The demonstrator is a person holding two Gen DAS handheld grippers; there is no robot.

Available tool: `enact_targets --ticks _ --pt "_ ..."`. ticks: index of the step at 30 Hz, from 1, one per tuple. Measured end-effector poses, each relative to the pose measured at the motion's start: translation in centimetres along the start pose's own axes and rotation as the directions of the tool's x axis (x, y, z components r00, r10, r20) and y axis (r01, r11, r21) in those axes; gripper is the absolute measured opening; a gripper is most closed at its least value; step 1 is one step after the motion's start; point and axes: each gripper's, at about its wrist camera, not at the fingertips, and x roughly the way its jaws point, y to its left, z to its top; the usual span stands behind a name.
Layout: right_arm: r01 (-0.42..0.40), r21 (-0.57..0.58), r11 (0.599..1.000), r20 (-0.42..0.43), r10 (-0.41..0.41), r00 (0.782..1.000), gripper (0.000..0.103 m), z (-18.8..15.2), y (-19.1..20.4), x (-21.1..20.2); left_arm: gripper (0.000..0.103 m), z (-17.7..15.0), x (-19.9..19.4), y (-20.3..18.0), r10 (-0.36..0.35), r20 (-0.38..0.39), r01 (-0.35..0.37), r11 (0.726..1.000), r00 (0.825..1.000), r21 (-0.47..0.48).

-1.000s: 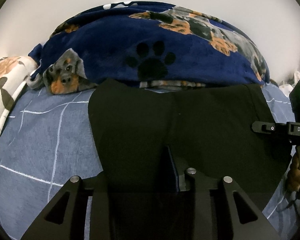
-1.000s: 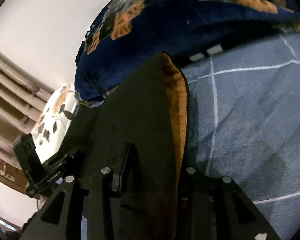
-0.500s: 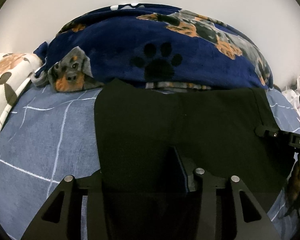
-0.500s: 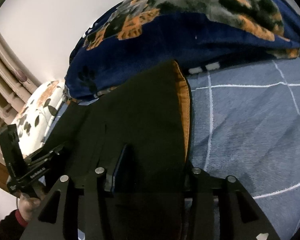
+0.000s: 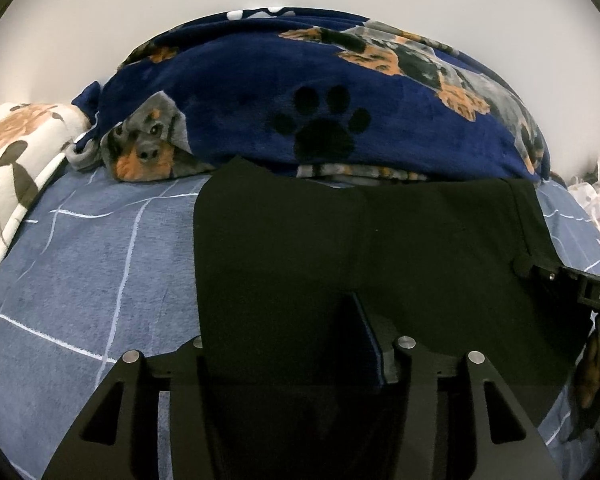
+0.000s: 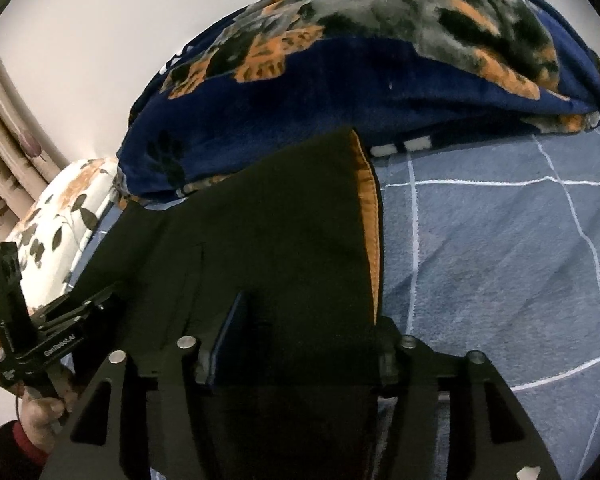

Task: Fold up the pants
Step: 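Press the folded trousers flat with both tools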

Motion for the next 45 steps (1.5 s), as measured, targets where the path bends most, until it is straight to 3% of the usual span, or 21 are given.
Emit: enact_targets --ticks 11,21,45 --pt "0.102 -0.058 0.993 0.019 -0.101 0.995 0.072 -0.2 1.2 0.2 0.051 0.0 -0.1 -0.2 0.018 0.006 -0.018 1.0 1.0 0.009" --pt "0.158 -0.07 0.985 0.032 -0.156 0.987 0.081 -0.2 1.6 0.3 0.053 -0.1 -0.2 -0.6 0.052 0.015 -0.053 0.998 0.999 0.029" --pt "0.214 -0.089 0.973 0.058 -0.21 0.976 0.087 -0.1 2.2 0.5 0.057 -0.1 -0.3 -0.9 0.089 0.023 -0.09 0.995 0.996 0.046"
